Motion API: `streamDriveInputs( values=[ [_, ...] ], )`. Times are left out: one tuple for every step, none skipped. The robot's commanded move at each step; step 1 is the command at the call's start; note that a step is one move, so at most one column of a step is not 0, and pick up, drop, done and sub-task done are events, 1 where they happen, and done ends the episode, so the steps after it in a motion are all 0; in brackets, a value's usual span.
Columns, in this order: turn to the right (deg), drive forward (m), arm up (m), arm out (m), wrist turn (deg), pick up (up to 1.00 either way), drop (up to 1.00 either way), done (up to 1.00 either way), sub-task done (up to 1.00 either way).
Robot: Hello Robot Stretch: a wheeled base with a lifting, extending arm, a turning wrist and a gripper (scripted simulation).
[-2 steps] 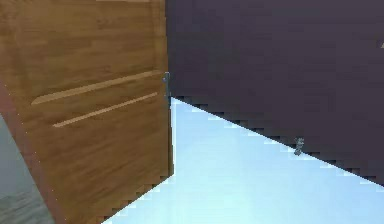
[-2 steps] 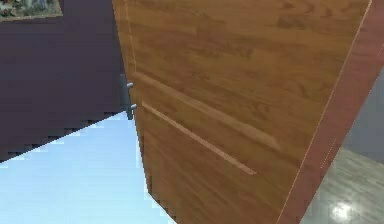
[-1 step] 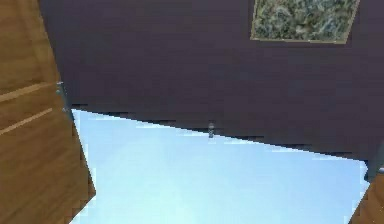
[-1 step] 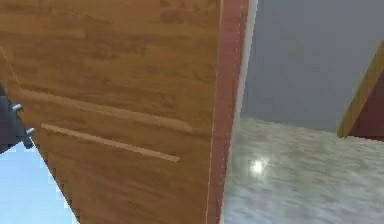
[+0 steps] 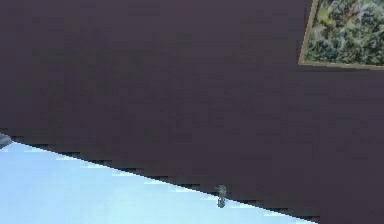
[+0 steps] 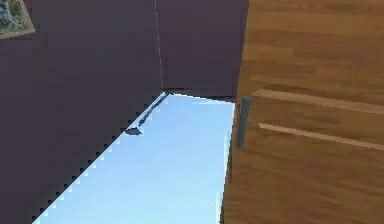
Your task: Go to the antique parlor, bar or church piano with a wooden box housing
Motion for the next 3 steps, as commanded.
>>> streamDriveInputs(
  values=[
    [6.0,0.00,0.00,0.00,0.0,0.00,0.00,0.00,0.00],
    [0.0,0.40,0.00,0.00,0.0,0.00,0.00,0.00,0.00],
    [-45.0,0.00,0.00,0.00,0.0,0.00,0.00,0.00,0.00]
  ],
)
